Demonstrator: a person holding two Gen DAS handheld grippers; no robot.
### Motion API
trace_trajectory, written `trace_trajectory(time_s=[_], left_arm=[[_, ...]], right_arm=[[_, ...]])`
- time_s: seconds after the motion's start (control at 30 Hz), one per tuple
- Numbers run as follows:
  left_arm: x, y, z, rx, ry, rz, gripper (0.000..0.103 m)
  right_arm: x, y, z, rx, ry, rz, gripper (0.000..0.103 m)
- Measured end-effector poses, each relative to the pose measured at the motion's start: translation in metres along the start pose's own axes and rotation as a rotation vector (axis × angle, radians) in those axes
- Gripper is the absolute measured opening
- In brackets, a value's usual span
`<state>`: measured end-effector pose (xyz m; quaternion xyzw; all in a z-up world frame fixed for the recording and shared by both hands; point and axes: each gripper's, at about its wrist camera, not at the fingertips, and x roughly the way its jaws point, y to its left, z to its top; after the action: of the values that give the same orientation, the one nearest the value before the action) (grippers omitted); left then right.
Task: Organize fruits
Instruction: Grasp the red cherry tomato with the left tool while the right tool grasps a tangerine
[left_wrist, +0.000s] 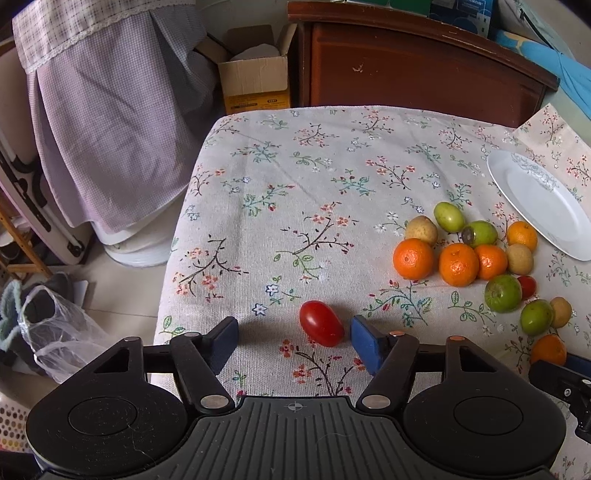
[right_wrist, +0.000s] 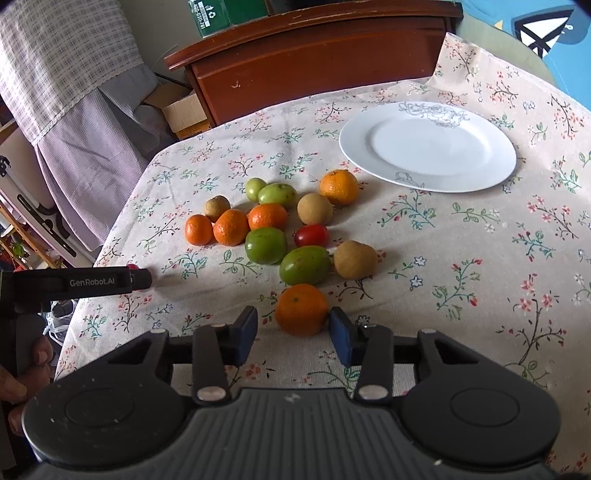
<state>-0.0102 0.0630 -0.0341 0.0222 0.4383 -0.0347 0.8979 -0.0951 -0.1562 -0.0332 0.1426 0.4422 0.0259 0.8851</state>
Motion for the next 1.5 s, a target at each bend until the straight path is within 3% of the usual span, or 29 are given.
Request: trace_trajectory(time_s=[0.07,0.43,0.6,0.93,1.13,1.37,1.5], left_arm=[[0.0,-0.001,0.0,0.004,-0.011,0.003,0.055],[-0.006,-0.006,-0.001,0.0,-0.045,-0.061,0.024],[-0.011,-0.008,0.0,-0.005,-0.058,-0.088,0.024],[-0.006,-0.003,-0.004,-0.021,-0.031,-0.061,0.027],[-0.006,-0.006,-0.004,-0.023,-0.041,-0.082,0.018],[-0.017,-0.016,0.0,-0.016,-0.078,-0.118,0.018],[-0.015,-0.017,0.0,-0.006,-0.076,-0.099,0.018]], right_arm=[[0.0,-0.002,0.001,0.009,-0.003,0.005,0.032],[0.0,-0.005,0.001,0.032,-0.007,0.013,0.031],[-0.002,-0.005,0.003,0.041,-0.014,0.025,0.031],[0.0,-0.004,0.001,0.041,-0.001,0.011,0.031],[0.0,-0.005,0.001,0.044,-0.001,0.014,0.031],[-0.007,-0.003,0.007,0.037,-0.023,0.04,0.031],[-0.006,-0.006,0.005,0.049,-0.013,0.027,0.031]])
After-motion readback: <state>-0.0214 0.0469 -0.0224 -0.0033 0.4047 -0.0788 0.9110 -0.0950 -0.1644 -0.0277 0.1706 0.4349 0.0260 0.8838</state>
